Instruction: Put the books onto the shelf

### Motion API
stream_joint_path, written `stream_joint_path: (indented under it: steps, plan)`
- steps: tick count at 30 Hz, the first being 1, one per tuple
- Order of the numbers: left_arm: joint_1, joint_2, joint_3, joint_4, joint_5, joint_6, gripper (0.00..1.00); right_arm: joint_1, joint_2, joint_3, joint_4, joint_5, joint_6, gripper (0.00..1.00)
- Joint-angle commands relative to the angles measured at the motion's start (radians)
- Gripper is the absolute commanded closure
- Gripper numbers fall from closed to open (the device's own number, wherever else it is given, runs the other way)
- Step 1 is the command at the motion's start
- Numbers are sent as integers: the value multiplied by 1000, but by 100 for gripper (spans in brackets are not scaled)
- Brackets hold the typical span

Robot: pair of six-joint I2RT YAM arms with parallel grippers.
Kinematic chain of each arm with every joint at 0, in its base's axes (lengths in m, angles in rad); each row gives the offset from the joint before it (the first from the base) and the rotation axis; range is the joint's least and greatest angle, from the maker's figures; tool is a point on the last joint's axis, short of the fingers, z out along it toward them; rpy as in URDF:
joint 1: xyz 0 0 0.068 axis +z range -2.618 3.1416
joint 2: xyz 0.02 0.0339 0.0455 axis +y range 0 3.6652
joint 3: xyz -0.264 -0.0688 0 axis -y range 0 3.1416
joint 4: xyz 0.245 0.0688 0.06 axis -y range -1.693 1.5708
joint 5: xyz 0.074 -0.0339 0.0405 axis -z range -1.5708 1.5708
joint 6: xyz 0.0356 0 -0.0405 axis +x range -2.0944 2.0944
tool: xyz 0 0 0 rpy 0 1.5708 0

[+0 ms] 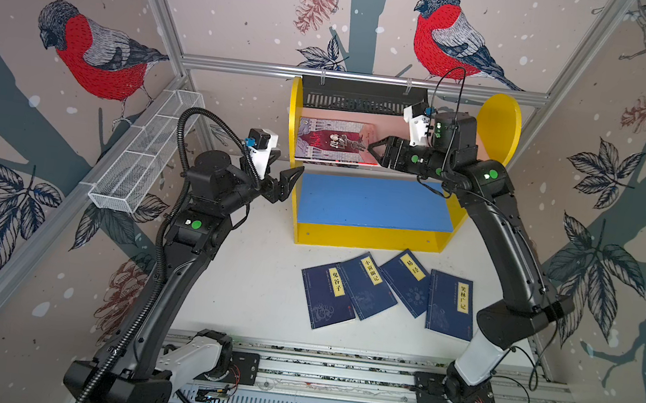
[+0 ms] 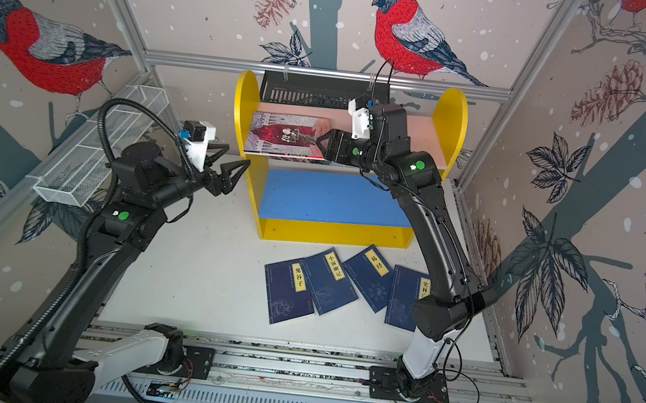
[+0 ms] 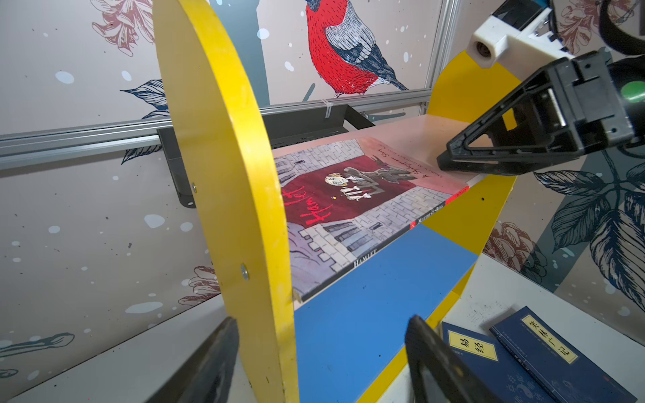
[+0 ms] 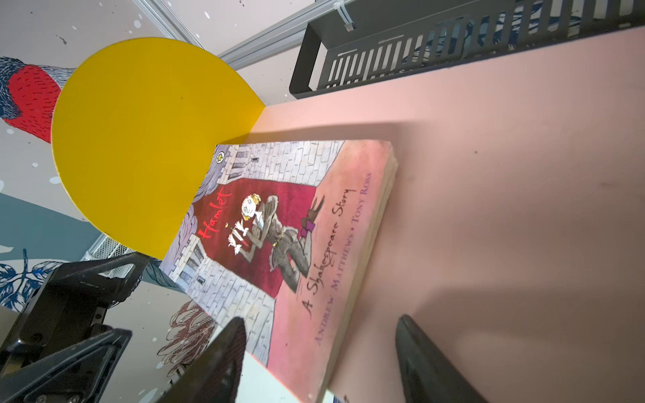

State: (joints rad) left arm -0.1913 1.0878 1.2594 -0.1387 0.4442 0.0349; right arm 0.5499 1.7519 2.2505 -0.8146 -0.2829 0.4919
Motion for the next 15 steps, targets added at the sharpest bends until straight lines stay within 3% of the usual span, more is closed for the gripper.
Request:
stream_joint_path:
  steps: [1, 8, 15]
  plan:
    - [1, 1, 19, 8, 2, 84, 27, 40, -65, -27, -5, 139, -77, 30]
    - [3, 24, 65, -24, -21, 136, 28, 192, -280, -348, 141, 526, -221, 27]
    - [3, 32, 50, -21, -27, 158, 29, 237, -350, -480, 266, 654, -265, 23]
